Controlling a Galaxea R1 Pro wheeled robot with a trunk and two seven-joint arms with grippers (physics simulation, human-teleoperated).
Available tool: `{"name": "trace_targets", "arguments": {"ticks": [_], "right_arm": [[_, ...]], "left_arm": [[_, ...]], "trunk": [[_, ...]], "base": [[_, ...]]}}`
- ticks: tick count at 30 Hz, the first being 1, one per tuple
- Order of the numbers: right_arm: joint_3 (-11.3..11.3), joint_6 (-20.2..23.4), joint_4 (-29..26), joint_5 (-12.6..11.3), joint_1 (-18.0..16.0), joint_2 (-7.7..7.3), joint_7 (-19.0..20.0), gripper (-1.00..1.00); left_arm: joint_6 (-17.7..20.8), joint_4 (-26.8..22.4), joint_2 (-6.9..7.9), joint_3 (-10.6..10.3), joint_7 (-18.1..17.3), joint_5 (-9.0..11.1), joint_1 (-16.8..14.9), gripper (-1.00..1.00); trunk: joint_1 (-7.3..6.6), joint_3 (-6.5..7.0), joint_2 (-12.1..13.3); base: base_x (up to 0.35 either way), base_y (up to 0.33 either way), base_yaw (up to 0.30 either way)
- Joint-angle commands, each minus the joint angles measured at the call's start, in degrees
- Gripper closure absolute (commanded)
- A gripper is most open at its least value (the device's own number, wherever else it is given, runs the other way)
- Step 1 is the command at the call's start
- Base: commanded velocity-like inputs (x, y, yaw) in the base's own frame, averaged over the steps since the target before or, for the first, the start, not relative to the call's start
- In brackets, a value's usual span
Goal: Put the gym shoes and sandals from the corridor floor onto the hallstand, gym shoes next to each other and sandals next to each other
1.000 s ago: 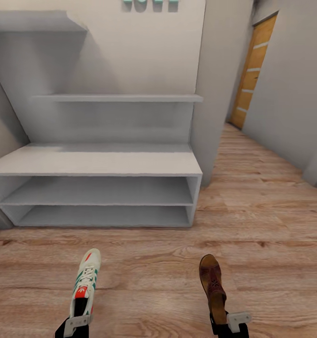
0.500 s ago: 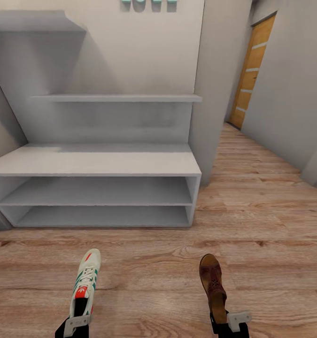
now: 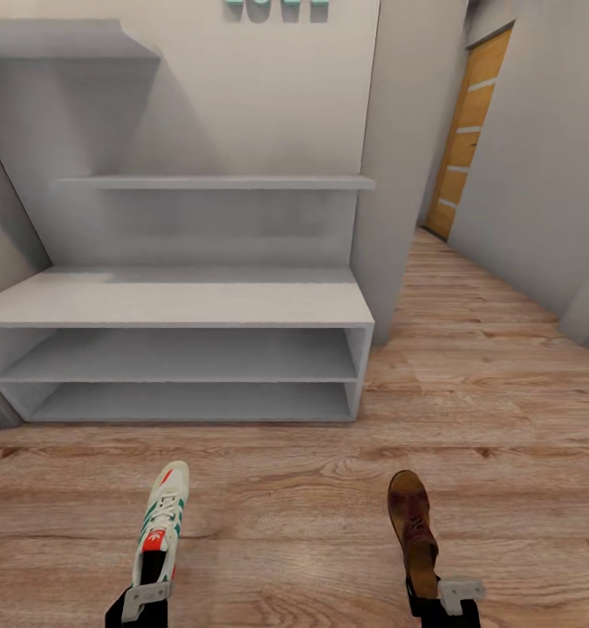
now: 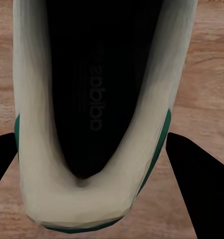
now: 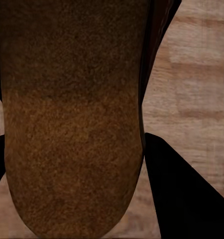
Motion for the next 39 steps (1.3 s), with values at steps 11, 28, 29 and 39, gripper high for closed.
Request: {"name": "trace_targets", "arguments": {"ticks": [11,28,29,39], "right_arm": [[-12.0,0.3,0.1,0.0,0.0,-5.97,0.3,1.00],[-20.7,1.6,0.1,-0.1,0.0,-7.45,0.0,1.00],[-21.3,1.6,0.1,0.0,0.0,-7.45,0.0,1.00],[-23.5,1.7,0.0,0.4,0.0,-6.76,0.2,1.00]], "left_arm": [[12.2,-0.9,-0.51,-0.1,-0.1,-0.2,-7.2,1.00],[35.7,-0.9,-0.47,-0.2,-0.1,-0.3,-26.6,1.00],[36.2,-0.9,-0.46,-0.2,-0.1,-0.4,-27.1,1.00],[50.4,-12.5,-1.50,-0.2,0.0,-0.3,-30.5,1.00]], "trunk": [[-0.01,-0.05,0.0],[-0.01,-0.05,0.0],[-0.01,-0.05,0.0],[-0.01,-0.05,0.0]], "base": [[0.000,0.000,0.000],[0.000,0.000,0.000],[0.000,0.000,0.000],[0.000,0.000,0.000]]}}
